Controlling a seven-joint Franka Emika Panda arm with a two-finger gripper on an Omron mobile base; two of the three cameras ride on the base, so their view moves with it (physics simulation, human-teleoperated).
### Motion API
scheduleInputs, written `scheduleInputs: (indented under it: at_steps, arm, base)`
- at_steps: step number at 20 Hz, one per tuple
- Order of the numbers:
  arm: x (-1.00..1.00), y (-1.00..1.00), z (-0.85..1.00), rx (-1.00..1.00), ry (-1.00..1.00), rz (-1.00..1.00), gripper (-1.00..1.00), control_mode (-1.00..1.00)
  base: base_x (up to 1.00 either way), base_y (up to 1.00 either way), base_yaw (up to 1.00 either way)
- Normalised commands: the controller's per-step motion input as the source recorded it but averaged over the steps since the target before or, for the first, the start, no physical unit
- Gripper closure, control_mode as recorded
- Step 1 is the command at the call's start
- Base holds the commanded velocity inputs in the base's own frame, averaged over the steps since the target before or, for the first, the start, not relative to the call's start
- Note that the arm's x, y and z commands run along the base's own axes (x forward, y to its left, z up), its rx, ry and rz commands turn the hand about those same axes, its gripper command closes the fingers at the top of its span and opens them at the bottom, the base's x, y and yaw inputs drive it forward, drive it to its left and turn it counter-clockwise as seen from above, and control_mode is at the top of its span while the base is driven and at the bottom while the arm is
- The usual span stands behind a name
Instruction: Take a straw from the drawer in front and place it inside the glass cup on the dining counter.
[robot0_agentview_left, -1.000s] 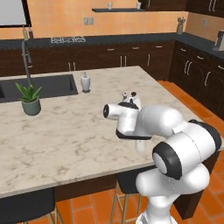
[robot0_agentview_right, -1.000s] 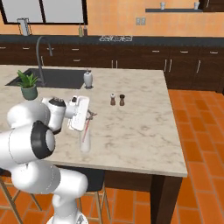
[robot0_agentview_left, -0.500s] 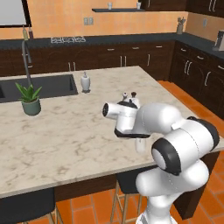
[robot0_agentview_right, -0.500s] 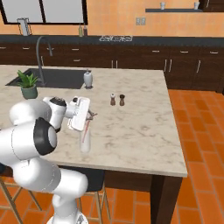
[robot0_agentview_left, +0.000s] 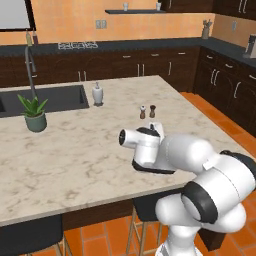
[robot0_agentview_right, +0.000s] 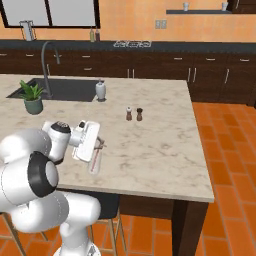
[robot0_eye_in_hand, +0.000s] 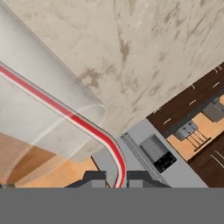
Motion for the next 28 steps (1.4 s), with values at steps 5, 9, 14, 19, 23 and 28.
scheduleInputs:
  at_steps: [5, 9, 14, 19, 23, 28]
  arm:
    - [-0.03, 0.00, -0.23, 0.00, 0.01, 0.00, -1.00, -1.00]
    - [-0.30, 0.00, -0.16, 0.00, 0.00, 0.00, -1.00, -1.00]
    - [-0.33, 0.14, -0.02, 0.00, 0.00, 0.00, -1.00, -1.00]
    - [-0.02, 0.12, 0.00, 0.00, 0.00, 0.00, -1.00, -1.00]
    - [0.00, 0.05, 0.00, 0.00, 0.00, 0.00, -1.00, -1.00]
    - [0.06, 0.25, 0.00, 0.00, 0.01, 0.00, -1.00, -1.00]
  base:
    - [0.00, 0.00, 0.00]
    - [0.00, 0.00, 0.00]
    - [0.00, 0.00, 0.00]
    - [0.00, 0.00, 0.00]
    - [0.00, 0.00, 0.00]
    - [0.00, 0.00, 0.00]
